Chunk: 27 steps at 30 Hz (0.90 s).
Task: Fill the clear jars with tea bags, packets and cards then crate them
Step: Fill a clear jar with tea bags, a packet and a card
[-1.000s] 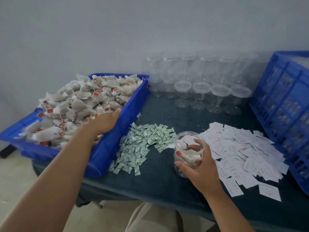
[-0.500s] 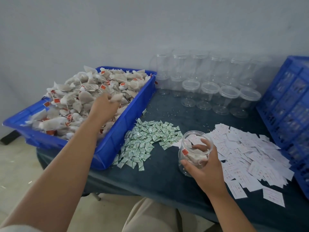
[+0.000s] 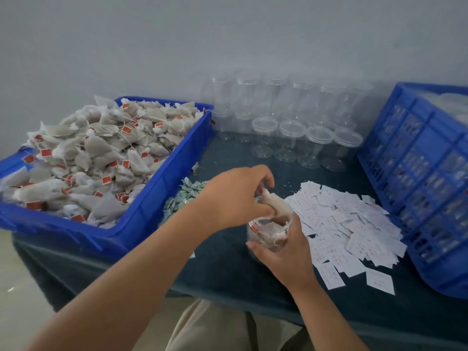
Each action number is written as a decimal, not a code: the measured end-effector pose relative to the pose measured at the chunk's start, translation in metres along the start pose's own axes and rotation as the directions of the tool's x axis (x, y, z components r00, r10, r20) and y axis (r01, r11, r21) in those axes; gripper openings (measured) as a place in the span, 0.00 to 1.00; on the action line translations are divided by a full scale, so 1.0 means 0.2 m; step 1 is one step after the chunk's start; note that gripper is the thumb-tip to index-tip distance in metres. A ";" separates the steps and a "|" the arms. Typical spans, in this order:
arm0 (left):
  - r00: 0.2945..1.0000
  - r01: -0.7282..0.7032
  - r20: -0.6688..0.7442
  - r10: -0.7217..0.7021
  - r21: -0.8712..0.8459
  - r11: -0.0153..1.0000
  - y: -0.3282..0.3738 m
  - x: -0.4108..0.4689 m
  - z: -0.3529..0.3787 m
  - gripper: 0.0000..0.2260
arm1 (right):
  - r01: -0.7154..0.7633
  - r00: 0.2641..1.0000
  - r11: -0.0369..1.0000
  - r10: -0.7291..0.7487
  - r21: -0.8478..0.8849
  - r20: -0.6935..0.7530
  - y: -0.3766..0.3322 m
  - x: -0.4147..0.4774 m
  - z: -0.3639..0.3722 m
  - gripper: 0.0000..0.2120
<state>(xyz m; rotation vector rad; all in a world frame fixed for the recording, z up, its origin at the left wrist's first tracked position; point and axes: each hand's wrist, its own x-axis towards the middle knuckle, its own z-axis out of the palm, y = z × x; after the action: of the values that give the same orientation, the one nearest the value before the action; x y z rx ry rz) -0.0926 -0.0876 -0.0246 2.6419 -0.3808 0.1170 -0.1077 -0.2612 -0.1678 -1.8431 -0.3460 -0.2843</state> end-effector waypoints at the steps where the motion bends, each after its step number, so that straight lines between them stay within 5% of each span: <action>1: 1.000 -0.007 0.019 0.006 0.053 0.999 0.00 0.00 0.03 0.15 | 0.004 1.000 1.000 -0.004 -0.009 0.001 -0.01 0.00 0.00 0.40; 8: 0.996 -0.087 0.022 0.084 0.178 0.980 -0.06 0.05 0.07 0.07 | -0.015 1.000 1.000 0.015 -0.027 -0.019 -0.01 0.00 0.00 0.40; 10: 0.998 -0.053 0.017 0.053 -0.030 0.998 -0.08 0.07 0.10 0.06 | -0.021 0.999 0.999 0.020 -0.026 -0.038 -0.01 0.00 0.00 0.41; 13: 0.948 0.157 -0.197 -0.250 -0.396 0.905 -0.18 0.10 0.15 0.06 | -0.027 0.990 1.000 0.026 -0.007 -0.138 -0.01 0.00 -0.02 0.43; 15: 0.910 0.310 -0.217 -0.353 -0.206 0.928 -0.34 0.09 0.19 0.05 | -0.066 0.975 0.998 0.069 0.021 -0.213 0.01 0.00 -0.03 0.44; 18: 0.919 0.392 -0.020 -0.393 0.122 0.912 -0.56 0.03 0.33 0.15 | -0.132 0.956 0.990 0.140 0.050 -0.257 0.02 0.02 -0.03 0.45; 27: 0.905 0.270 -0.333 -0.263 -0.025 0.962 -0.66 -0.08 0.58 0.07 | -0.125 0.973 0.992 0.127 0.020 -0.190 0.05 0.02 -0.02 0.44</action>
<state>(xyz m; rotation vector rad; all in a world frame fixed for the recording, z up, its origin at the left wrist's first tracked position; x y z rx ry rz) -0.0674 -0.0240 -0.1881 2.5996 0.0982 0.4745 -0.1000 -0.2676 -0.1735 -1.8042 -0.0962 -0.3683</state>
